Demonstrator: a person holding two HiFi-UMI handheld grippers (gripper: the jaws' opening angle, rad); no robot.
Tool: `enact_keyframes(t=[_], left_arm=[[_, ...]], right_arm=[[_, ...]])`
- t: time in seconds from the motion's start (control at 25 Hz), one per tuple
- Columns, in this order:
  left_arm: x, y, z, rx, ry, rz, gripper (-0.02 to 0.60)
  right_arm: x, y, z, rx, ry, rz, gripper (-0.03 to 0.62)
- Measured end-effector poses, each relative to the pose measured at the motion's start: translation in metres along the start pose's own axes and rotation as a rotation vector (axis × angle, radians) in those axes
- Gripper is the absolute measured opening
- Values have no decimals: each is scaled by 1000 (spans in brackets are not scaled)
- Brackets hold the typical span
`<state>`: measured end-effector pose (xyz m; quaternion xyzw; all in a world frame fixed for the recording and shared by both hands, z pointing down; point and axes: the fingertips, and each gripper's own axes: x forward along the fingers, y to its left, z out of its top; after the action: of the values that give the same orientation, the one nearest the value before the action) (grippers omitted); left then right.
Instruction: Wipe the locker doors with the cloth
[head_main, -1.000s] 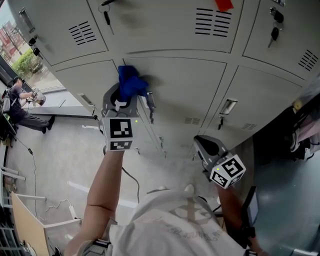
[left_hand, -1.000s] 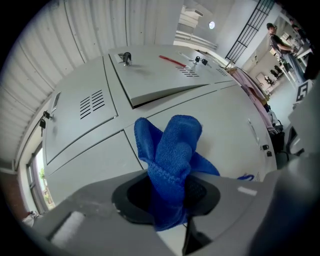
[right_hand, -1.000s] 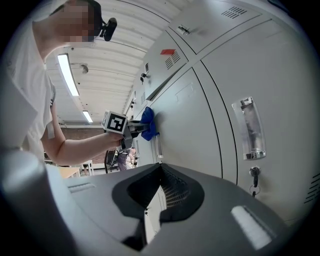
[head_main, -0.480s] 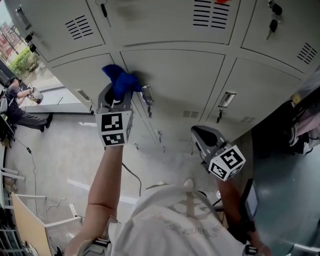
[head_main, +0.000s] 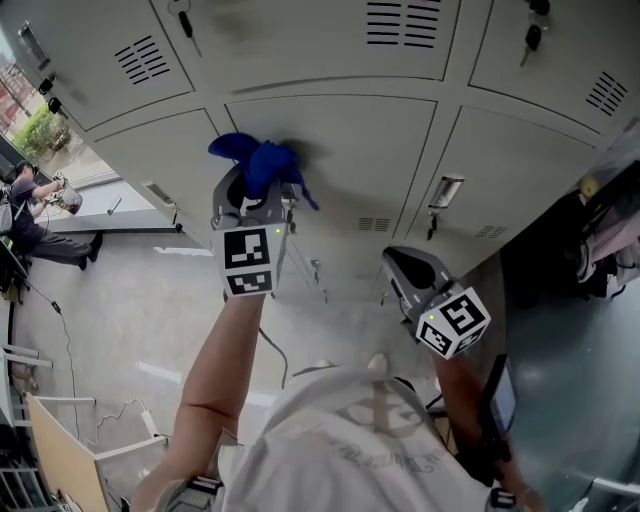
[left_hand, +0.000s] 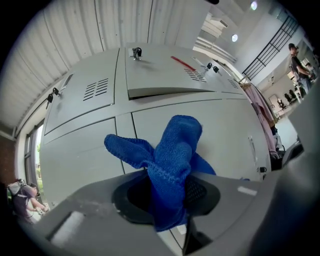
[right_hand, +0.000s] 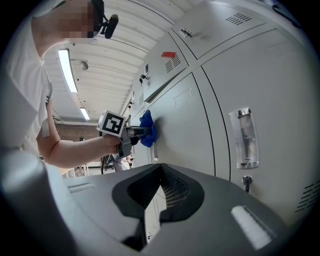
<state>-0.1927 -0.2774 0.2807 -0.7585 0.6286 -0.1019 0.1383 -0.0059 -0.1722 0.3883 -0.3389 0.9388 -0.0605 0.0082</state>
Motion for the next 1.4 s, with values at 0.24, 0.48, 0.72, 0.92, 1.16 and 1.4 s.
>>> enact_keyframes(t=[0.24,0.48,0.72,0.92,1.16,1.4], left_arm=[[4,-24,13,16,-22,-42,124],[7,-46,26,38,-46,-82,124],[10,-67,33,58,-59,-107,124],[12,-84,36,64,-57,-141,124],[16,-107,43,87,-61,-195,124],[19,-133,56,99,-86,-234,124]], right_arm=[[-3,-4,-1,3,-3,-7,6],[-6,-6,-2,8,-7,-10,6],[-14,-11,-3,14,-10,-16,6],[-16,-13,-3,19,-14,-14,6],[-21,-12,-1,16,-16,-12,6],[-35,-22,-2,22,-20,-39,6]])
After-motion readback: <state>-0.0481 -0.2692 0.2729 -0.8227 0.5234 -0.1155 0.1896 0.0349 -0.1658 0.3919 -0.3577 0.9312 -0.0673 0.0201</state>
